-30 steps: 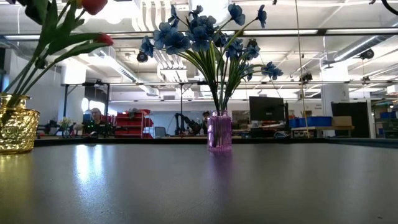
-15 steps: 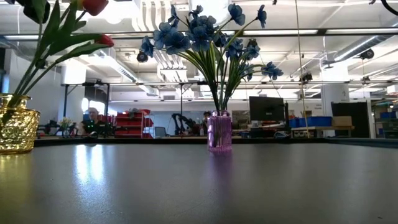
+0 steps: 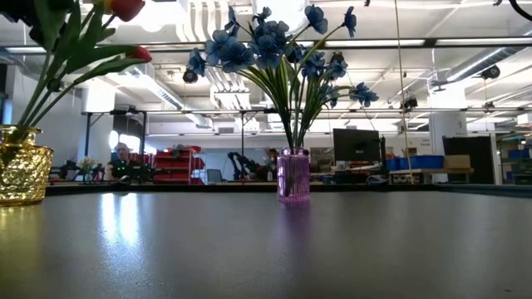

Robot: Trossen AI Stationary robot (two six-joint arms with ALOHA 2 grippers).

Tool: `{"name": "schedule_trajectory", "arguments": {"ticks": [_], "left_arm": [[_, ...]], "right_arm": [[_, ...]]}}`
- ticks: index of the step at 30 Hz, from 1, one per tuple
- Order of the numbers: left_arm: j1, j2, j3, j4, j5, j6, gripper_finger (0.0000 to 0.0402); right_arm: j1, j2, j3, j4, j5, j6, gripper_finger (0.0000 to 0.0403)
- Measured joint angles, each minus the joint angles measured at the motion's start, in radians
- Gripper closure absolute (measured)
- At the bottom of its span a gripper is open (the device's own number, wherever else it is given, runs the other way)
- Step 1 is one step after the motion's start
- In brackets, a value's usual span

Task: Sort flowers into vase by color
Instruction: Put the yellow flower into the yellow vase

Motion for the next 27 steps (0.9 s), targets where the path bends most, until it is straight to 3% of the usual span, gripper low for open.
{"name": "schedule_trajectory", "arguments": {"ticks": [5, 12, 16, 22, 25, 27], "left_arm": [[0.0, 0.003, 0.003, -0.028, -0.014, -0.078, 0.0394], [0.0, 0.031, 0.078, -0.265, 0.003, -0.33, 0.0325], [0.001, 0.061, 0.136, -0.352, 0.123, -0.437, 0.0281], [0.0, 0.098, 0.216, -0.385, 0.434, -0.524, 0.0239], [0.0, 0.117, 0.266, -0.444, 0.477, -0.557, 0.0233], [0.0, 0.132, 0.297, -0.5, 0.441, -0.559, 0.0232]], "right_arm": [[0.0, 0.0, 0.0, -0.004, 0.0, 0.026, 0.0174], [0.0, -0.031, 0.0, -0.093, -0.001, 0.079, 0.0162], [0.0, -0.055, 0.001, -0.132, -0.001, 0.09, 0.0148], [0.0, -0.107, 0.0, -0.231, -0.001, 0.098, 0.0136], [0.0, -0.145, 0.002, -0.263, 0.0, 0.117, 0.0136], [0.0, -0.162, 0.002, -0.281, -0.001, 0.123, 0.0138]]}}
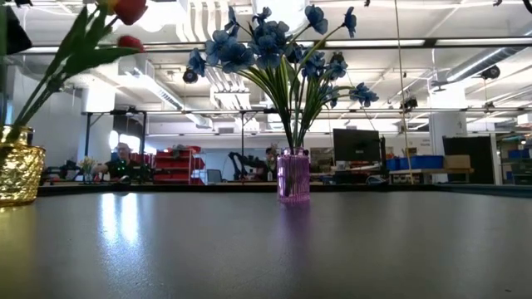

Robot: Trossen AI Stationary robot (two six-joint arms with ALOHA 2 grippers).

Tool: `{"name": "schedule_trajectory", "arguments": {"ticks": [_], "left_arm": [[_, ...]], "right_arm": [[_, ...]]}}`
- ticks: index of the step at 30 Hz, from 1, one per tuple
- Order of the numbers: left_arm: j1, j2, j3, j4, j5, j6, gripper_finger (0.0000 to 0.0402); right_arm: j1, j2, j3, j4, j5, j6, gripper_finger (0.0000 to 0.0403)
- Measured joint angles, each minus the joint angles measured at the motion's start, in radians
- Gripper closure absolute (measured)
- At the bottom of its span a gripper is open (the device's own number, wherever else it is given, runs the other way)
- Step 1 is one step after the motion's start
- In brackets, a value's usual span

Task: Sort flowers into vase by color
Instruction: Put the yellow flower into the yellow vase

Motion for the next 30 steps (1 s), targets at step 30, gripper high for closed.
{"name": "schedule_trajectory", "arguments": {"ticks": [30], "left_arm": [[0.0, 0.345, 0.319, -0.208, 0.03, 0.067, 0.0179]], "right_arm": [[0.0, 0.008, -0.002, -0.18, -0.004, 0.068, 0.0147]]}}
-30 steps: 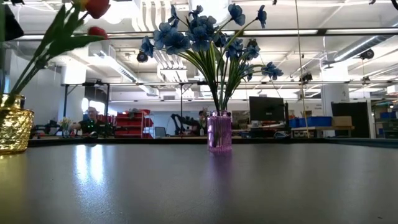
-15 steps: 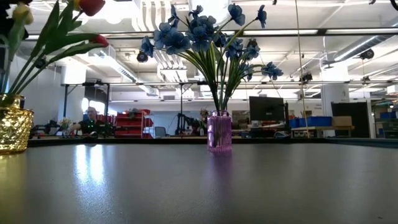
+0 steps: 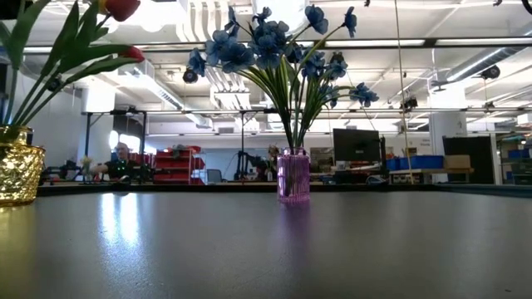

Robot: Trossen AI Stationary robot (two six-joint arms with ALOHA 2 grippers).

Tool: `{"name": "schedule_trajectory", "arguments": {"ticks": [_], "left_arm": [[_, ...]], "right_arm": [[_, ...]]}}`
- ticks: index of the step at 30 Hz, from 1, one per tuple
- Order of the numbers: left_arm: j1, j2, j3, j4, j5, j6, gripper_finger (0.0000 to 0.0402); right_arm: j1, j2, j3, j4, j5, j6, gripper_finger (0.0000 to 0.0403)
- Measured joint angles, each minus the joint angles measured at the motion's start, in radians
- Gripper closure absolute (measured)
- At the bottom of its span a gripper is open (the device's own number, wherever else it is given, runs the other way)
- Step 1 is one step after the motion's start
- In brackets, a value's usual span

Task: Sort flowers into vase by color
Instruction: Put the yellow flower into the yellow vase, then return to Home Position

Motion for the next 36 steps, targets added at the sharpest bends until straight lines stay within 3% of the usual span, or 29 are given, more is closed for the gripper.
{"name": "schedule_trajectory", "arguments": {"ticks": [10, 14, 18, 21, 26, 30, 36], "left_arm": [[0.0, 0.004, 0.065, -0.011, 0.028, -0.09, 0.0203], [0.001, 0.006, 0.039, -0.008, 0.128, -0.112, 0.022], [0.001, 0.018, -0.038, 0.068, 0.301, -0.112, 0.0263], [0.001, 0.017, -0.121, 0.264, 0.389, -0.042, 0.0309], [0.001, 0.012, -0.266, 0.733, 0.472, 0.145, 0.0387], [-0.002, -0.001, -0.391, 1.045, 0.523, 0.239, 0.0392], [-0.008, -0.03, -0.661, 1.509, 0.523, 0.286, 0.04]], "right_arm": [[0.005, 0.0, 0.0, -0.11, 0.003, 0.105, 0.0147], [0.018, 0.009, 0.0, -0.117, 0.004, 0.114, 0.0147], [0.043, 0.047, -0.002, -0.121, 0.004, 0.117, 0.0155], [0.069, 0.082, -0.004, -0.123, 0.004, 0.117, 0.0169], [0.121, 0.12, -0.004, -0.106, -0.003, 0.148, 0.0204], [0.166, 0.123, -0.006, -0.073, -0.082, 0.14, 0.0252], [0.217, 0.122, -0.054, 0.114, -0.206, 0.065, 0.0359]]}}
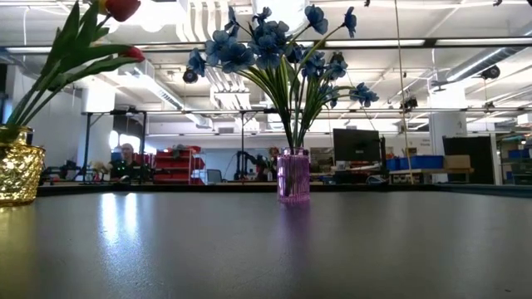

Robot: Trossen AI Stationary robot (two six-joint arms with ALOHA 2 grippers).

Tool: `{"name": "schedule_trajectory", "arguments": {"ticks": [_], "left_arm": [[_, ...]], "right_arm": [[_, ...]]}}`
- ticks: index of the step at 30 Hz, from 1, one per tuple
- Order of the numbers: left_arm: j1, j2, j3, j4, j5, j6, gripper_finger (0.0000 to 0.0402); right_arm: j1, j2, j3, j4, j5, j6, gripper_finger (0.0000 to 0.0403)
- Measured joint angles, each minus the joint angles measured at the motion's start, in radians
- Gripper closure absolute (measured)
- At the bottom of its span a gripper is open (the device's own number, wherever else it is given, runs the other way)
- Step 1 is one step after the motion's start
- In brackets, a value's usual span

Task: Sort flowers into vase by color
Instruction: Return to Home Position

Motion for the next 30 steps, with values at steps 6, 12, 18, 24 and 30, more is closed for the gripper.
{"name": "schedule_trajectory", "arguments": {"ticks": [6, 12, 18, 24, 30], "left_arm": [[-0.019, 0.046, -0.287, 0.493, -0.055, -0.097, 0.0401], [-0.091, 0.104, -0.352, 0.522, -0.188, -0.106, 0.0401], [-0.14, 0.168, -0.366, 0.461, -0.243, -0.079, 0.0401], [-0.139, 0.244, -0.366, 0.441, -0.251, -0.187, 0.0402], [-0.14, 0.322, -0.366, 0.442, -0.252, -0.17, 0.0402]], "right_arm": [[0.008, -0.033, -0.105, 0.137, -0.025, -0.031, 0.039], [-0.02, -0.153, -0.356, 0.481, -0.156, -0.065, 0.039], [-0.031, -0.328, -0.617, 0.694, 0.007, -0.029, 0.039], [-0.032, -0.499, -0.728, 0.639, 0.079, 0.08, 0.039], [-0.031, -0.625, -0.753, 0.326, 0.078, 0.034, 0.039]]}}
